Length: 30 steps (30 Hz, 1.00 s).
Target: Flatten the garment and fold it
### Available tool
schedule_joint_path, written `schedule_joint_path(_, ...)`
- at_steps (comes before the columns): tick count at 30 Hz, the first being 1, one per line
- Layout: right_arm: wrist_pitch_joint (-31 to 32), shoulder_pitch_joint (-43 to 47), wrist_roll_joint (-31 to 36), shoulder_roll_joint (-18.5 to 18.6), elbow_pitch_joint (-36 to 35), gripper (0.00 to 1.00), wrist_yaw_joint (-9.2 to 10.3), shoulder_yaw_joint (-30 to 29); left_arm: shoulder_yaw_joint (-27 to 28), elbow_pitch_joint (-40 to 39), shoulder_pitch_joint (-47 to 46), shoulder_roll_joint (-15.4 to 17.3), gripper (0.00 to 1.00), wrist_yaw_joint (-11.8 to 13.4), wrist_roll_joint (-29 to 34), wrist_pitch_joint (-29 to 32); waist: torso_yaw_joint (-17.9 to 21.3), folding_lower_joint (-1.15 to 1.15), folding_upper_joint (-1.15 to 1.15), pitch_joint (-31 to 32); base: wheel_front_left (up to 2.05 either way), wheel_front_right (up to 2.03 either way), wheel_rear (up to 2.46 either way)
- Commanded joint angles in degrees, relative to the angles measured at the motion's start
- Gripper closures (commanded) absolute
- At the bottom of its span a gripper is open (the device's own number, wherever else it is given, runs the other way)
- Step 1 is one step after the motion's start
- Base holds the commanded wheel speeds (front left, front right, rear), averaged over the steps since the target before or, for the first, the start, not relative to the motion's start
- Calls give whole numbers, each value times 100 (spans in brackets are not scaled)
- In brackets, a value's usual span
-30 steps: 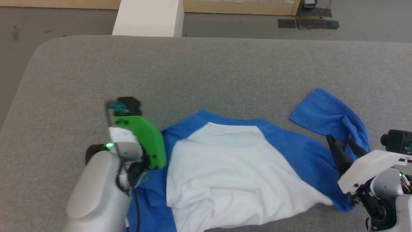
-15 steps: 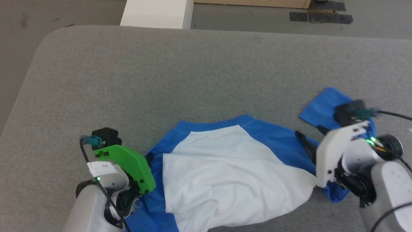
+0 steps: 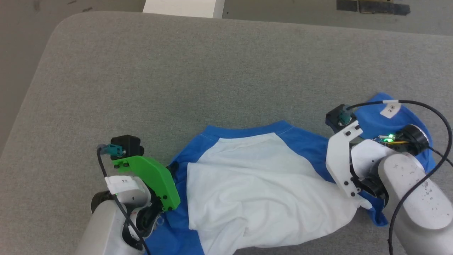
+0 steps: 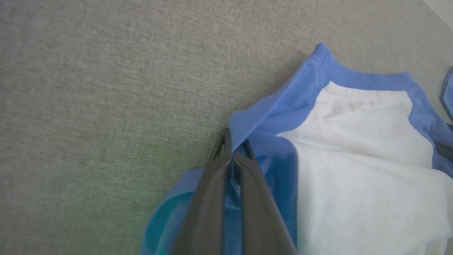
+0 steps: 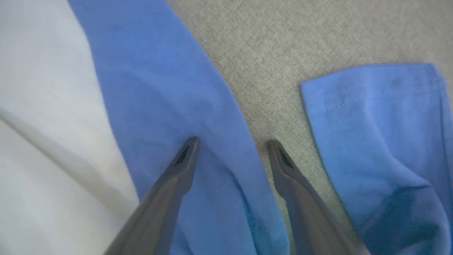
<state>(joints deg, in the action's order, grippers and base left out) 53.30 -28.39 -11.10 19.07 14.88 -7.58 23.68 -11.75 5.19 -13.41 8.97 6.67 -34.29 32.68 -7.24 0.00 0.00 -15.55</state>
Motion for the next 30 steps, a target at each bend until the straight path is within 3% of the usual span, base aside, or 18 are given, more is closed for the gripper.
schedule_joint_path(1,68,-4,-1,13,182,0,9,137,-13,-16,-87,-23,100,-2,23,-27,-46,0,0,-55,0,0,0)
schedule_joint_path(5,120,12,-201,42,393,0,9,433,-57,-21,-77,-40,100,-9,17,-31,-71,0,0,-87,0,0,0)
schedule_joint_path(6,156,14,-296,52,431,61,9,481,-69,-14,-76,-45,100,-18,9,-31,-75,0,0,-84,0,0,0)
schedule_joint_path(7,147,5,-368,60,434,87,9,505,-77,-7,-75,-46,100,-27,4,-32,-72,0,0,-79,0,0,0)
schedule_joint_path(8,113,-19,-449,77,428,100,9,516,-87,1,-71,-45,100,-42,-4,-35,-64,0,0,-66,0,0,0)
schedule_joint_path(18,-968,-328,-1385,-129,165,100,9,-337,68,-157,-270,-43,100,-368,-259,-383,126,0,0,478,0,0,0)
schedule_joint_path(25,-1117,-913,-2300,-365,-217,100,9,-1170,390,-523,-1135,1,100,-674,-619,-540,317,0,0,980,0,0,0)
schedule_joint_path(30,-1050,-1459,-2599,-413,-431,100,9,-1531,559,-490,-2027,111,100,-783,-643,-633,439,0,0,1305,0,0,0)
